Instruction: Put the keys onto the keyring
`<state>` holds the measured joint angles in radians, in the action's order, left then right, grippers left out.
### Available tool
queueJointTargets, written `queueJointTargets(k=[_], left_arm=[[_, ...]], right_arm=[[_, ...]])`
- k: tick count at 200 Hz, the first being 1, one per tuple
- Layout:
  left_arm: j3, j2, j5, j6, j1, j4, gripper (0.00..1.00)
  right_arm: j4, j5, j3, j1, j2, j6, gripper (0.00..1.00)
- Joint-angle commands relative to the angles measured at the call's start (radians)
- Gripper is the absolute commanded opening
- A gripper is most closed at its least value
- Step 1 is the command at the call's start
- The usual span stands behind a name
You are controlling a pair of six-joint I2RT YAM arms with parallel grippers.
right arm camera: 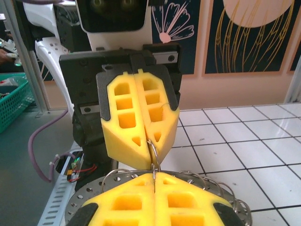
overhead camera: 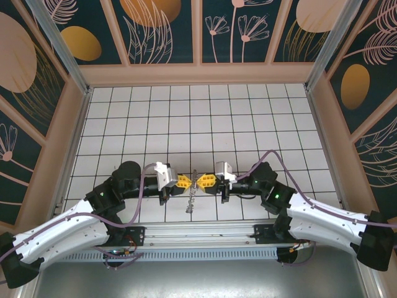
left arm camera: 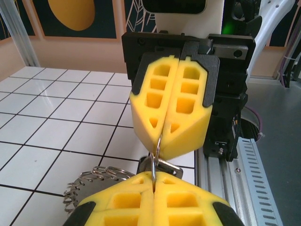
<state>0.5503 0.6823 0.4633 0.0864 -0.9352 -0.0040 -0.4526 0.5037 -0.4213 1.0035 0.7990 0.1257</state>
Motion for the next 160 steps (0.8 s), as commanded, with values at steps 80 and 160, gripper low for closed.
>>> queueJointTargets(k=[80, 160], left_arm=[[0.027, -0.017, 0.017, 0.001, -0.004, 0.035, 0.00], [0.029, -0.013, 0.011, 0.006, -0.004, 0.033, 0.00]], right_arm=[[-0.005, -0.036, -0.019, 0.009, 0.007, 0.017, 0.00], [0.030, -0.027, -0.010, 0.009, -0.032, 0.009, 0.00]])
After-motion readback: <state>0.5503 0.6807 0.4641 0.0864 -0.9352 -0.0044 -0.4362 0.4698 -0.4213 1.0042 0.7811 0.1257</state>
